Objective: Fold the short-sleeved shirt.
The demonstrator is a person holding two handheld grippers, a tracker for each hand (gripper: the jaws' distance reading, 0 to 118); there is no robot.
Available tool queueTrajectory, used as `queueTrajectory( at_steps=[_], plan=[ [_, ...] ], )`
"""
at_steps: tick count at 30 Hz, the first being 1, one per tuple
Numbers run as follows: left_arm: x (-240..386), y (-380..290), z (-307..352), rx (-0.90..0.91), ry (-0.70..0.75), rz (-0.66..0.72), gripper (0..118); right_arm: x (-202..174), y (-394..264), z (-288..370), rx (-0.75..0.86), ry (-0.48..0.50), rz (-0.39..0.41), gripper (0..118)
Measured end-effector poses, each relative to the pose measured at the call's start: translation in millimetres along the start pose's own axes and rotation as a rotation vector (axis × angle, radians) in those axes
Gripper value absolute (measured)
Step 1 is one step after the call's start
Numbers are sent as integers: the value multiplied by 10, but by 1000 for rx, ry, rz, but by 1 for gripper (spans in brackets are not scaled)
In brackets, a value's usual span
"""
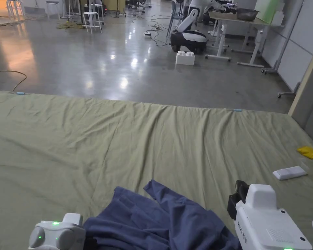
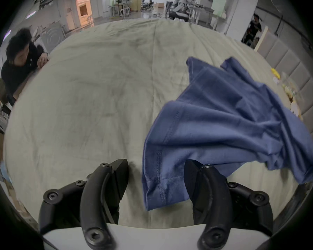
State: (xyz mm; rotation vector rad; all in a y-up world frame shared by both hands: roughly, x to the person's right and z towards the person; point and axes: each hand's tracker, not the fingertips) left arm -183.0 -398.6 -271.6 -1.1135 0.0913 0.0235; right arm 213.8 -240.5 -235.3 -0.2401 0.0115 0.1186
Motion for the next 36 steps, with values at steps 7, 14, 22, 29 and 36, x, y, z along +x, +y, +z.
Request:
queueTrajectory(
  at_steps=[7, 14, 22, 29, 36],
  plan=[
    [294, -83, -1, 88, 64, -125, 9, 189, -90, 3, -24, -26, -10, 3],
    [50, -79, 355, 231, -3, -48, 7, 718, -290, -128, -188, -33, -25, 18],
    [-117, -66, 753, 317, -33, 13, 7, 866, -980, -437, -552, 99, 38, 80],
    [-151, -149, 756, 290, -43, 10, 7, 536, -1552, -704, -692, 153, 100, 44],
    [-142, -196, 783, 298, -37, 5, 7, 387, -1516, -702, -660, 151, 84, 8]
  ],
)
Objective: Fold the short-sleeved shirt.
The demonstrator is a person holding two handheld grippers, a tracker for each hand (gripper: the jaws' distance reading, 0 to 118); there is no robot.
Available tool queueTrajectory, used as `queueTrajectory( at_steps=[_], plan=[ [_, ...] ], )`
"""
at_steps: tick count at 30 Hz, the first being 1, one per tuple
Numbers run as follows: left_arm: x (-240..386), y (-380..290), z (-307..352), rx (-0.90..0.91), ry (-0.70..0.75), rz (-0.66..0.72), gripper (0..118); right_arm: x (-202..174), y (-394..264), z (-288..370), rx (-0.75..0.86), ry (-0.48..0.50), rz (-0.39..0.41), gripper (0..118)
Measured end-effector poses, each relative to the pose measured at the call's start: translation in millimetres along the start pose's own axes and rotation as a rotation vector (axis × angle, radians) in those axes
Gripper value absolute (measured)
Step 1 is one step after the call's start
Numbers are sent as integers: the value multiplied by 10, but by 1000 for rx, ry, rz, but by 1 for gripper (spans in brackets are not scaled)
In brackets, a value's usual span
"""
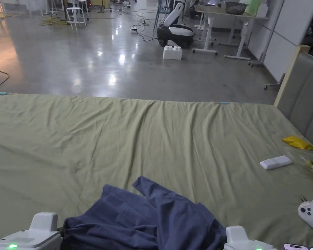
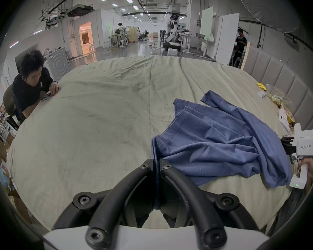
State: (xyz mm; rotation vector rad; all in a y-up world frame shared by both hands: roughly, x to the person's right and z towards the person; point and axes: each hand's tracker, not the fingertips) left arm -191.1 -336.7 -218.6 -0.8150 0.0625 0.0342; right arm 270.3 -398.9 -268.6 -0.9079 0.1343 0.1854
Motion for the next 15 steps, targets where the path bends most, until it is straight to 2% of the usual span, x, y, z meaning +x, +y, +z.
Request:
queueTrajectory(
  at_steps=[3, 7, 15],
  plan=[
    [2, 87, 117, 39, -14, 5, 7, 61, 68, 176, 45, -5, -61, 7],
    [-42, 306, 275, 133, -19, 32, 7, 136, 315, 512, 122, -43, -39, 7],
    [-205, 1058, 708, 270, -26, 3, 7, 320, 978, 1232, 306, -70, -60, 6]
  ],
)
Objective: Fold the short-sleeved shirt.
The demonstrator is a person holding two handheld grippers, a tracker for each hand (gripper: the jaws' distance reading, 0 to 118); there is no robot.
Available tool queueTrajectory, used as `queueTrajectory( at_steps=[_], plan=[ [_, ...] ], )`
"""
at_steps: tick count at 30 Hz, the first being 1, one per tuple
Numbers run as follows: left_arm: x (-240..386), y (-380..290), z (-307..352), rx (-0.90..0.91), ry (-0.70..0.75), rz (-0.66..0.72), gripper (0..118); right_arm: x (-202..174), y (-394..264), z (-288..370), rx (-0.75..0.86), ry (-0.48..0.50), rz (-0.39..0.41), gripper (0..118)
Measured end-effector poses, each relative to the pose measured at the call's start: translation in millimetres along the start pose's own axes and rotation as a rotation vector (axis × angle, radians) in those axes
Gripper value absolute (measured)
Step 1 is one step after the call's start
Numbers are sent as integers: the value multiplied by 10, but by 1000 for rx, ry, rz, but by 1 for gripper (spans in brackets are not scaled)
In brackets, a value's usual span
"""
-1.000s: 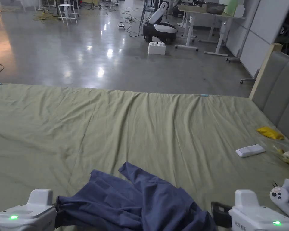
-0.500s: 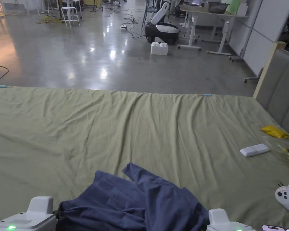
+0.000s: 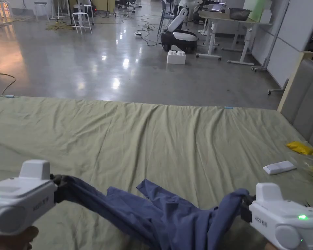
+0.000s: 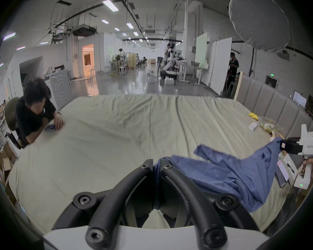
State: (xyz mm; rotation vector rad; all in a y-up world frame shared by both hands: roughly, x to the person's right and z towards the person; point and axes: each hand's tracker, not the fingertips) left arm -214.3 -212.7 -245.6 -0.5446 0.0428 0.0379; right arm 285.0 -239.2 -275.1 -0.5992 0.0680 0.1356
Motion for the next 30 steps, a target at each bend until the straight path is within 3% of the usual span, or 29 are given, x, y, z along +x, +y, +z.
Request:
queueTrajectory(
  at_steps=[7, 13, 18, 25, 26, 27, 29, 30],
  plan=[
    [-270, 740, 133, 95, 27, 8, 7, 105, 704, 255, 129, -4, -40, 6],
    [-607, 1285, 227, 168, 46, 106, 7, 170, 1281, 343, 184, -39, -65, 6],
    [-743, 1545, 290, 167, 71, 132, 7, 206, 1613, 406, 193, -20, -99, 6],
    [-836, 1728, 260, 181, 119, 137, 2, 179, 1797, 398, 220, -42, -81, 6],
    [-862, 1753, 259, 184, 95, 164, 2, 160, 1808, 305, 182, 61, -105, 6],
    [-876, 1780, 253, 201, 51, 236, 2, 149, 1827, 257, 187, 68, -112, 6],
    [-817, 1696, 257, 182, 88, 198, 2, 124, 1841, 221, 199, 80, -114, 6],
    [-829, 1700, 264, 184, 118, 172, 2, 156, 1843, 261, 185, 77, -53, 6]
  ],
)
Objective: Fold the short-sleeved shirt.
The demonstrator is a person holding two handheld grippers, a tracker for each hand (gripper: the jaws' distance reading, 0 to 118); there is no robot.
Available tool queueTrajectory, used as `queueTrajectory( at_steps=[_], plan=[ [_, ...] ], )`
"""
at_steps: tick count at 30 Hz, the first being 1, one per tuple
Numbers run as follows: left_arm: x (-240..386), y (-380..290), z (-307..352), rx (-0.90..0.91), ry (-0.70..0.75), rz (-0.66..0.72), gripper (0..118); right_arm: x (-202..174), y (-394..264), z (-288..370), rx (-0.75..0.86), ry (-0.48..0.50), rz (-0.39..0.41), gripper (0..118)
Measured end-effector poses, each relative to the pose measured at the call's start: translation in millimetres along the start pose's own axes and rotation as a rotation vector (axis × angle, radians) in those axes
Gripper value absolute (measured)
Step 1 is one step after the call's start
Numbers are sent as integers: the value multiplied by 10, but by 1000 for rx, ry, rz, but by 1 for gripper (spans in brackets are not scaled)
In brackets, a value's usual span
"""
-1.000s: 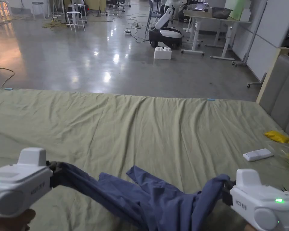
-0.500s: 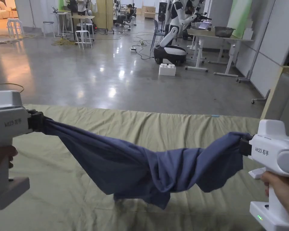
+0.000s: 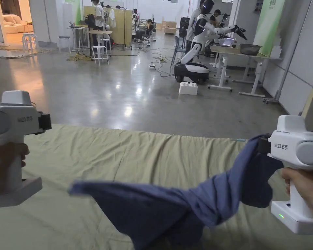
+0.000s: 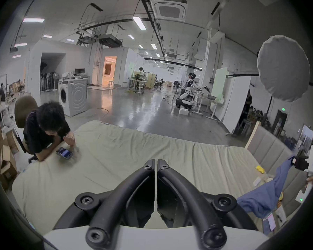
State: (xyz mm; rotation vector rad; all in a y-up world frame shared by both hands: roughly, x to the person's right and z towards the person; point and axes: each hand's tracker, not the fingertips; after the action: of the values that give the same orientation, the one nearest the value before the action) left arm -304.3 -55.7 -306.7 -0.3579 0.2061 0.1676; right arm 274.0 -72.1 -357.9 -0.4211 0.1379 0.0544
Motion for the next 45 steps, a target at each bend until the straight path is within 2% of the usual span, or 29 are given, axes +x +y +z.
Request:
queueTrajectory(
  at_steps=[1, 2, 3, 4, 7, 8, 10, 11, 12, 14, 15, 16, 17, 19, 20, 22, 24, 25, 28, 29, 32, 36, 38, 40, 42, 43, 44, 45],
  plan=[
    [-46, 40, -171, -7, -36, -4, 2, -2, -5, -1, -14, 5, 6, 6],
    [-16, 16, -178, -25, -60, -15, 2, -5, -3, -3, -36, 11, 47, 6],
    [33, -34, -178, -24, -35, -22, 2, -4, 6, -2, -35, 9, 77, 6],
    [67, -78, -184, -28, -27, -39, 2, -259, 47, -328, -86, -54, 106, 6],
    [428, -412, -320, -95, -70, -44, 2, -245, -20, -571, -98, -54, 124, 6],
    [538, -516, -324, -97, -70, -47, 2, -291, -123, -485, -46, -5, 110, 6],
    [582, -704, -368, -165, -132, -66, 2, -143, -163, -542, -55, -1, 110, 6],
    [296, -432, -344, -179, -141, -59, 2, -71, -178, -568, -57, 1, 109, 6],
    [302, -438, -344, -191, -153, -57, 2, -280, -189, -505, -47, -16, 141, 6],
    [332, -777, -621, -276, -200, -61, 3, -172, -214, -538, -51, -21, 148, 6],
    [338, -807, -692, -309, -206, -62, 8, -97, -232, -556, -54, -16, 146, 6],
    [345, -826, -757, -339, -206, -71, 20, -267, -251, -486, -47, -25, 161, 6],
    [606, -1453, -908, -380, -209, -81, 38, -254, -261, -481, -51, -28, 162, 6],
    [853, -1779, -1068, -450, -215, -88, 81, -163, -295, -488, -54, -29, 168, 6],
    [1009, -1932, -1131, -492, -240, -97, 91, -271, -335, -447, -53, -34, 178, 6],
    [1207, -2245, -896, -568, -295, -80, 96, -209, -365, -444, -57, -32, 170, 6],
    [1561, -2621, -872, -636, -303, -76, 96, -226, -430, -423, -58, -37, 166, 6],
    [1096, -2600, -1243, -658, -285, -78, 96, -198, -452, -421, -63, -38, 161, 6],
    [1142, -2852, -1607, -701, -213, -86, 96, -148, -540, -404, -74, -43, 154, 6],
    [1269, -3036, -1444, -715, -196, -79, 96, -125, -576, -394, -80, -46, 148, 6],
    [1339, -3269, -1629, -751, -162, -87, 95, -54, -682, -366, -91, -52, 133, 6],
    [1560, -3443, -1537, -688, -75, -232, 88, 55, -825, -347, -114, -67, 113, 6],
    [1679, -3466, -1421, -679, -52, -263, 73, 95, -885, -346, -125, -73, 106, 6],
    [1732, -3430, -1431, -660, -63, -269, 70, 114, -932, -357, -133, -78, 100, 6],
    [1756, -3413, -1379, -643, -76, -278, 48, 128, -963, -369, -142, -78, 91, 6],
    [1730, -3385, -1385, -640, -94, -263, 27, 129, -970, -368, -144, -77, 88, 6],
    [1692, -3352, -1392, -633, -109, -246, 13, 110, -974, -358, -144, -77, 88, 6],
    [1677, -3335, -1363, -638, -107, -243, 10, 99, -978, -353, -143, -75, 90, 6]
  ],
)
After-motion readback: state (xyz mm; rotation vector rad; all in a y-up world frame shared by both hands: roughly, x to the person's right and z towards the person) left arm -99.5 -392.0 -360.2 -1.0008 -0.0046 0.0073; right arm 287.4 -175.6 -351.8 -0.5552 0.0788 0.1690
